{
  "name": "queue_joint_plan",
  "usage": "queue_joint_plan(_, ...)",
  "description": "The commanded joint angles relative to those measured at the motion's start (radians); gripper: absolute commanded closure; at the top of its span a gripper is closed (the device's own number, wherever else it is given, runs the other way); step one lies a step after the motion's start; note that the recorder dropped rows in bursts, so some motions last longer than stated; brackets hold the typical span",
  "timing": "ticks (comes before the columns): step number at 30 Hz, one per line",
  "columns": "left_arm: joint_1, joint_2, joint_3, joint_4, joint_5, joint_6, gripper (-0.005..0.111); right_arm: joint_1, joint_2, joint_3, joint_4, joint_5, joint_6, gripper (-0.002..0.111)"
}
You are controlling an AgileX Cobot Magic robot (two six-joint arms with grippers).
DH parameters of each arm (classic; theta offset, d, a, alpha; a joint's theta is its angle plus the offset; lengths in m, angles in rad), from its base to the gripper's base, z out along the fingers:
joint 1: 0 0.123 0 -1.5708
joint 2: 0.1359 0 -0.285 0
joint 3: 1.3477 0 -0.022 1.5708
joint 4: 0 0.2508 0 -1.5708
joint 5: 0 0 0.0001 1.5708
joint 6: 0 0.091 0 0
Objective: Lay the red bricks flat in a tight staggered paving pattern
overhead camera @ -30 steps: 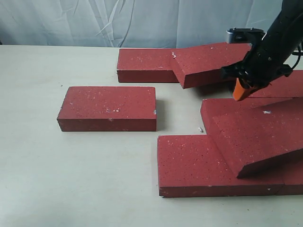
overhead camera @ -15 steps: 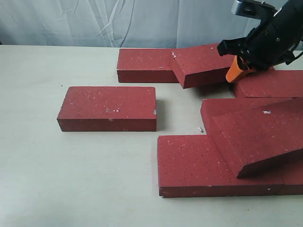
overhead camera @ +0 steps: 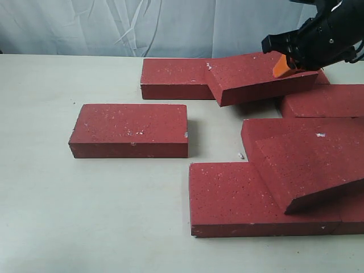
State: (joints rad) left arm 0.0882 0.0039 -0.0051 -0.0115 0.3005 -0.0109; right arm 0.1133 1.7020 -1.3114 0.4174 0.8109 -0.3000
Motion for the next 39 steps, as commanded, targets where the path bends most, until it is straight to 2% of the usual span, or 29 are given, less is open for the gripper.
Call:
queue_joint_plan(1, 0.000, -0.004, 0.005, -0.003, -0.009, -0.005, 0.107, -0.002, -0.010, 0.004, -0.037, -0.008, -0.005, 0.109)
queue_joint_plan(12, 0.000, -0.004, 0.005, 0.004, -0.009, -0.005, 0.107, -0.003, 0.062, -0.030, -0.053, -0.098, 0.040, 0.109)
queue_joint_plan(16, 0.000, -0.004, 0.005, 0.099, -0.009, -0.005, 0.107, -0.003, 0.085, -0.030, -0.074, -0.176, 0.077, 0.109)
queue_joint_plan(28, 0.000, -0.004, 0.005, 0.302, -0.015, -0.005, 0.107, -0.003, 0.123, -0.030, -0.398, -0.298, 0.410, 0.109)
queue_joint_plan(32, 0.000, -0.004, 0.005, 0.293, -0.098, -0.007, 0.107, -0.006, 0.123, -0.030, -0.465, -0.300, 0.435, 0.109)
queue_joint_plan(39, 0.000, -0.004, 0.005, 0.277, -0.281, -0.008, 0.107, -0.054, 0.123, -0.030, -0.459, -0.283, 0.459, 0.109)
